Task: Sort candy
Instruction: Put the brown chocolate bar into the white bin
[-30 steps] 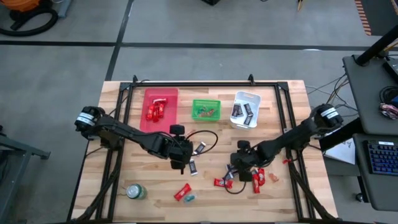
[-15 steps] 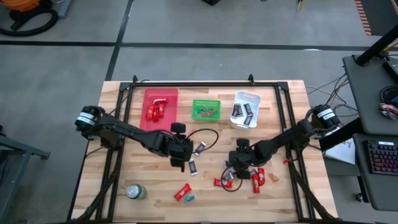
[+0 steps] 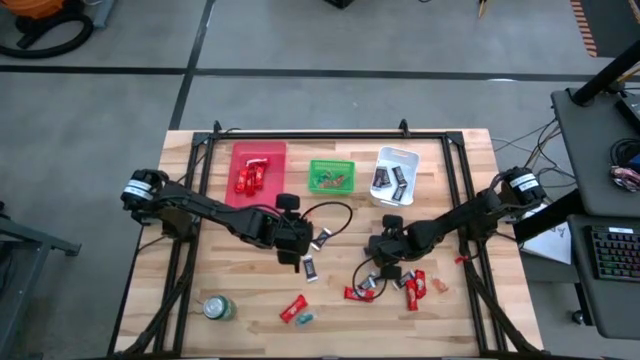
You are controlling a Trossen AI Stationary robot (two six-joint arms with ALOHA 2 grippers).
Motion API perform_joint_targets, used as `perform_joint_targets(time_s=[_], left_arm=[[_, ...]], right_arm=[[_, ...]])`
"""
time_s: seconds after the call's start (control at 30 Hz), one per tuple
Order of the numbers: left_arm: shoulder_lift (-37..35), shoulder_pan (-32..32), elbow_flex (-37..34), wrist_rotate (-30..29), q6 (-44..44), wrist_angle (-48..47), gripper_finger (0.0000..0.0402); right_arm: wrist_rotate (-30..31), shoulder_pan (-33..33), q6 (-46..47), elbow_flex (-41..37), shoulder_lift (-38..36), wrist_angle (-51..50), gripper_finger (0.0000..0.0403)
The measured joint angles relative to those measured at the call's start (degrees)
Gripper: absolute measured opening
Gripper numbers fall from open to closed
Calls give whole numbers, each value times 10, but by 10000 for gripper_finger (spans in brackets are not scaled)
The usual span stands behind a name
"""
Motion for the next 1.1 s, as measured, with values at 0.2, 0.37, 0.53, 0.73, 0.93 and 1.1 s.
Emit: perform_joint_targets(time_s=[0.2, 0.37, 0.53, 0.73, 0.93, 1.1], left_arm=[[0, 3, 0, -3, 17, 30, 86], [0, 3, 0, -10, 17, 33, 86], [-4, 4, -13, -10, 28, 36, 84], [-28, 4, -36, -11, 28, 62, 78], [-82, 4, -62, -39, 28, 98, 77], [-114, 4, -62, -42, 26, 114, 77]], right_arm=[[2, 3, -4, -2, -6, -4, 10], [11, 4, -5, -4, -43, -5, 8], [33, 4, 4, -4, -100, 0, 8], [89, 1, 27, -4, -162, 3, 8], [221, -36, 44, -4, -205, 2, 8], [281, -114, 61, -4, -235, -21, 8]])
